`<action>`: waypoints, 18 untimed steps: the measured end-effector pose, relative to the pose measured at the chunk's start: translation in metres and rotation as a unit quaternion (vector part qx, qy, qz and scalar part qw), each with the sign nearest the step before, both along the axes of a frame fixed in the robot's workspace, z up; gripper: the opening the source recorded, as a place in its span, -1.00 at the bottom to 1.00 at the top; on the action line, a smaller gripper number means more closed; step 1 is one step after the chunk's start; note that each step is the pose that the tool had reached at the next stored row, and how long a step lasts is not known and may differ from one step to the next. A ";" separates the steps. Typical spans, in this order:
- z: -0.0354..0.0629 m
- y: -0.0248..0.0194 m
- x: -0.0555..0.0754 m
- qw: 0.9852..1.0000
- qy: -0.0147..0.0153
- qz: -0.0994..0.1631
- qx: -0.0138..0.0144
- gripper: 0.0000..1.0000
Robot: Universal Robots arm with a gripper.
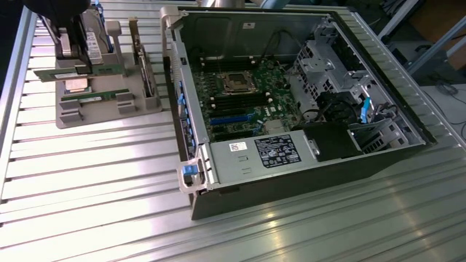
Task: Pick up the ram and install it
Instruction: 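Pick up the ram and move it above insertion slot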
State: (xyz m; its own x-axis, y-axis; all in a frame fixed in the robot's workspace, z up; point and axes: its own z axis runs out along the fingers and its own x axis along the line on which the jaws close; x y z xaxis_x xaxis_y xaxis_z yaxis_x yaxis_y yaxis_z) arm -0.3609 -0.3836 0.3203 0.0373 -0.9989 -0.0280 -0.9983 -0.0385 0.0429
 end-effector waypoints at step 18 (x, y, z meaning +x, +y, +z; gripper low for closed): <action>0.0097 0.0000 0.000 1.000 0.000 0.000 0.000 -0.74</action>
State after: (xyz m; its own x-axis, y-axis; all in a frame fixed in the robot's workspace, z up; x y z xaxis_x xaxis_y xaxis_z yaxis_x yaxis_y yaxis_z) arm -0.3609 -0.3836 0.3300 0.0373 -0.9989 -0.0280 -0.9983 -0.0385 0.0430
